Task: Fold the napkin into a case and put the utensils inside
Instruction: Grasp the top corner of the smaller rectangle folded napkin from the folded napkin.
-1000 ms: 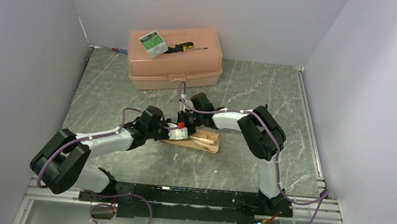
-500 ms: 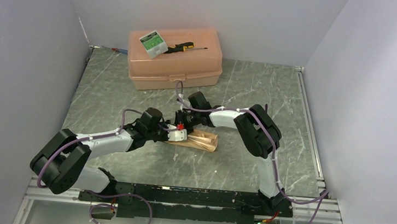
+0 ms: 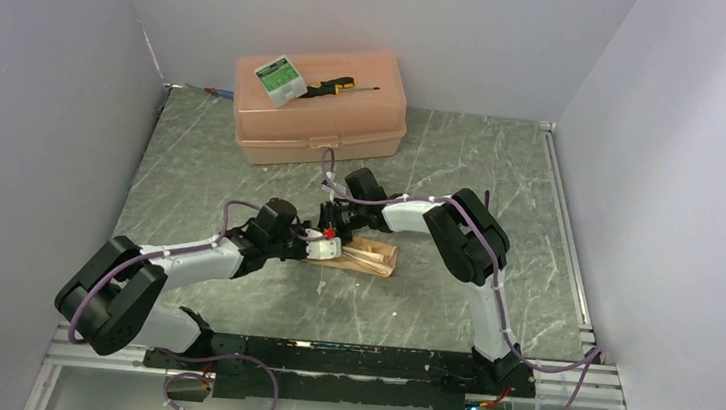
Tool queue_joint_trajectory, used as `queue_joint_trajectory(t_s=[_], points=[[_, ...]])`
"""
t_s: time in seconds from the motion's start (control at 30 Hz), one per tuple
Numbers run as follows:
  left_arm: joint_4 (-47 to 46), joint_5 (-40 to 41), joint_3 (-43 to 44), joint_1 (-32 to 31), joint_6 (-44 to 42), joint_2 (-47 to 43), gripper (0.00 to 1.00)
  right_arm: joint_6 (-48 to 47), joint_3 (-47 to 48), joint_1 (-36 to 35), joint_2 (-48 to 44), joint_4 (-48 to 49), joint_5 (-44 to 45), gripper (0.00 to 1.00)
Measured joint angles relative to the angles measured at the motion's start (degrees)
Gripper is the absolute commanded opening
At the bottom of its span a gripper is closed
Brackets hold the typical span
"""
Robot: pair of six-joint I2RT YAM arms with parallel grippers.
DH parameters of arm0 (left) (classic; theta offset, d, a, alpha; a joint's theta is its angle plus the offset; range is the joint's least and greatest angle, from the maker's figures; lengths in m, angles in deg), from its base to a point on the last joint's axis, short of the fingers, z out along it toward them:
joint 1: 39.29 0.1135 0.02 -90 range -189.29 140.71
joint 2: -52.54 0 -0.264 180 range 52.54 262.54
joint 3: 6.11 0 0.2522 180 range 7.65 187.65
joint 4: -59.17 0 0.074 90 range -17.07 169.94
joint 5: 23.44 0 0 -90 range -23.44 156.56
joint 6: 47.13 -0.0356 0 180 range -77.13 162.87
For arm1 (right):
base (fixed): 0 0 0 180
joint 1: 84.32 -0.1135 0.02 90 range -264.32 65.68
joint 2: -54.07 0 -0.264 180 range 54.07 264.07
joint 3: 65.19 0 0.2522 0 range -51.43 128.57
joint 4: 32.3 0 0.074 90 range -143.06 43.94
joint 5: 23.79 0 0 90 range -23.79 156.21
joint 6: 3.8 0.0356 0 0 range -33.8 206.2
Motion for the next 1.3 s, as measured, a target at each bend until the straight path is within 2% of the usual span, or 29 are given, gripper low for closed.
queue_joint_trajectory(t_s=[0.07, 0.17, 0.27, 0.33, 0.4, 0.47, 0.5, 0.97, 1.07, 1.13, 1.3], points=[[0.4, 0.2, 0.6, 0.0, 0.5, 0.0, 0.04, 0.4, -0.5, 0.3, 0.3, 1.6, -1.0, 0.00], [1.4, 0.3, 1.5, 0.0, 0.8, -0.2, 0.14, 1.2, -1.3, 0.8, 1.2, 4.3, -3.4, 0.00], [2.4, 0.2, 1.6, 0.0, 0.7, -1.0, 0.16, 2.3, -2.1, 1.3, 2.2, 7.5, -5.8, 0.00], [2.7, 0.0, 1.6, -0.1, 0.6, -1.3, 0.26, 2.8, -2.4, 1.6, 2.7, 9.0, -7.0, 0.00], [3.3, -0.2, 1.6, -0.1, 0.2, -1.4, 0.43, 3.3, -2.7, 1.7, 3.1, 10.4, -7.9, 0.00], [3.7, -0.2, 1.6, -0.1, -0.3, -1.4, 0.92, 3.7, -2.9, 1.8, 3.3, 11.3, -8.4, 0.00], [3.7, -0.1, 1.6, -0.2, -0.4, -1.4, 0.95, 3.7, -3.0, 1.8, 3.3, 11.5, -8.5, 0.00], [1.5, 2.5, 2.2, 0.1, -0.2, 0.9, 0.95, 3.8, -4.2, 1.9, 3.1, 13.9, -8.6, 0.00], [1.6, 1.8, 2.2, 0.6, -0.1, 0.9, 0.72, 3.9, -4.7, 1.9, 3.0, 14.4, -8.5, 0.00], [2.3, 0.8, 2.3, 0.9, 0.4, 1.3, 0.69, 3.9, -4.9, 1.9, 2.9, 15.0, -8.1, 0.00], [2.7, -0.2, 3.4, 1.8, 0.8, 2.7, 0.71, 3.9, -4.9, 2.1, 2.8, 16.0, -7.1, 0.00]])
